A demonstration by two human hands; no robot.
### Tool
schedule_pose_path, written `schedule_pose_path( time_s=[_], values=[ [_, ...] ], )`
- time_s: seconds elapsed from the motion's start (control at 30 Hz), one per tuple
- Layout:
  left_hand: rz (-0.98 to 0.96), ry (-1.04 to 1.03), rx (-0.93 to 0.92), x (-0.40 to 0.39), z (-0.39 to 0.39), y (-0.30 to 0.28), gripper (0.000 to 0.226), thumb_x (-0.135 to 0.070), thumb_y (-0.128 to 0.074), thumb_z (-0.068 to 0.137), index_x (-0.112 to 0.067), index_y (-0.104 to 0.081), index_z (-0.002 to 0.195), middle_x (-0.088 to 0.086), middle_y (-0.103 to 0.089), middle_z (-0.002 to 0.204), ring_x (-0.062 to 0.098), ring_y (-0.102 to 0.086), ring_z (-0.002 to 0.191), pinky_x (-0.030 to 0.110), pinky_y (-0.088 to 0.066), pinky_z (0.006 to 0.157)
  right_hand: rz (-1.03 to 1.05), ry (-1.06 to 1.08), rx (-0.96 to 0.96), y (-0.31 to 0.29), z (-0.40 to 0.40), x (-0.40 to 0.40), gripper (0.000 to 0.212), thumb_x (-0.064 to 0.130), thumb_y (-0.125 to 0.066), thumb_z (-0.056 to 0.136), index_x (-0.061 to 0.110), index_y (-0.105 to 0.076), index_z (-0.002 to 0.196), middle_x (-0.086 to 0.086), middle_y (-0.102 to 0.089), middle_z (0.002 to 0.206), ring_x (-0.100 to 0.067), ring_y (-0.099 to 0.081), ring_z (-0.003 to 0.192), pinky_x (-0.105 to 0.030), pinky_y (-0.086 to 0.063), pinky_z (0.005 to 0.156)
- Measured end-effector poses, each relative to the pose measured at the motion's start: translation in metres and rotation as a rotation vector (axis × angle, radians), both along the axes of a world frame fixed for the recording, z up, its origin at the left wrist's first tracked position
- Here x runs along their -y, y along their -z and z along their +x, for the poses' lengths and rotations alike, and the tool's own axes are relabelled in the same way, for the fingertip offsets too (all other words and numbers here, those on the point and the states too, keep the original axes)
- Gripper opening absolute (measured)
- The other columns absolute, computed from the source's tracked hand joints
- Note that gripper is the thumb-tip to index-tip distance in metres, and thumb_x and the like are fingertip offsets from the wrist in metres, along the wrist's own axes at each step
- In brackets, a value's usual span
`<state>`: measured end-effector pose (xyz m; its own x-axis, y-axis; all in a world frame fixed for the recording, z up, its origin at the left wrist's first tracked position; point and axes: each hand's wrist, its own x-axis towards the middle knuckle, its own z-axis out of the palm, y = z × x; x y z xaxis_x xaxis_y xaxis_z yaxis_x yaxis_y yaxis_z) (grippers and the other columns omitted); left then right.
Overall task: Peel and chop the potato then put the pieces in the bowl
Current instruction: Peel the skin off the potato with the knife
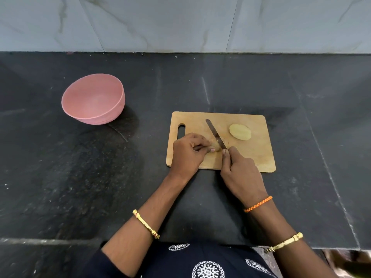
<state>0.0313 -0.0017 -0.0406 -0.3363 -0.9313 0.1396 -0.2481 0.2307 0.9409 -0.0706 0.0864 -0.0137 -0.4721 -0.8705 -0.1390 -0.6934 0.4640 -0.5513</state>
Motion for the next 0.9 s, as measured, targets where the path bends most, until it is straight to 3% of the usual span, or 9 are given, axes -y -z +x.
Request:
schedule_pose_path(
  time_s=[0.27, 0.4, 0.5, 0.77, 0.9],
  values=[
    [0.0, -0.048, -0.013, -0.005, -0.003, 0.001, 0.012, -0.003, -0.079, 0.068, -0.004, -0.074, 0.079, 0.005, -0.067, 0.083, 0.007, -0.065, 0.078, 0.015, -0.052, 0.074, 0.034, -0.045, -0.067, 0.004, -0.004, 0.002, 0.026, 0.037, -0.029, 0.1, 0.016, -0.043, 0.093, -0.009, -0.054, 0.064, -0.032, -0.056, 0.06, -0.037, -0.045, 0.053],
    [0.002, -0.069, -0.02, -0.009, -0.004, 0.0, 0.012, -0.003, -0.079, 0.069, -0.004, -0.074, 0.08, 0.002, -0.067, 0.083, 0.006, -0.064, 0.079, 0.012, -0.051, 0.073, 0.052, -0.06, -0.08, 0.003, -0.004, 0.002, 0.026, 0.038, -0.028, 0.1, 0.017, -0.041, 0.093, -0.009, -0.054, 0.064, -0.03, -0.057, 0.059, -0.04, -0.049, 0.053],
    [0.007, -0.077, -0.022, -0.011, -0.004, 0.002, 0.012, -0.003, -0.078, 0.07, -0.005, -0.074, 0.081, 0.002, -0.067, 0.084, 0.006, -0.065, 0.08, 0.014, -0.052, 0.074, 0.07, -0.102, -0.084, 0.002, -0.009, 0.001, 0.023, 0.037, -0.028, 0.1, 0.019, -0.036, 0.088, -0.004, -0.047, 0.059, -0.027, -0.051, 0.056, -0.034, -0.04, 0.05],
    [0.015, -0.086, -0.032, -0.013, -0.006, -0.001, 0.013, -0.001, -0.078, 0.069, -0.003, -0.074, 0.081, 0.003, -0.067, 0.083, 0.004, -0.064, 0.08, 0.013, -0.052, 0.074, 0.118, -0.173, -0.052, -0.004, -0.013, -0.001, 0.023, 0.036, -0.03, 0.1, 0.016, -0.04, 0.093, -0.005, -0.049, 0.063, -0.028, -0.055, 0.061, -0.039, -0.049, 0.057],
    [0.006, -0.091, -0.024, -0.015, -0.007, 0.0, 0.012, 0.001, -0.077, 0.07, -0.003, -0.074, 0.081, 0.003, -0.067, 0.084, 0.003, -0.064, 0.081, 0.012, -0.051, 0.073, 0.146, -0.137, -0.04, -0.003, -0.008, -0.007, 0.021, 0.037, -0.029, 0.1, 0.019, -0.034, 0.09, -0.005, -0.048, 0.066, -0.029, -0.052, 0.065, -0.036, -0.045, 0.059]
  ],
)
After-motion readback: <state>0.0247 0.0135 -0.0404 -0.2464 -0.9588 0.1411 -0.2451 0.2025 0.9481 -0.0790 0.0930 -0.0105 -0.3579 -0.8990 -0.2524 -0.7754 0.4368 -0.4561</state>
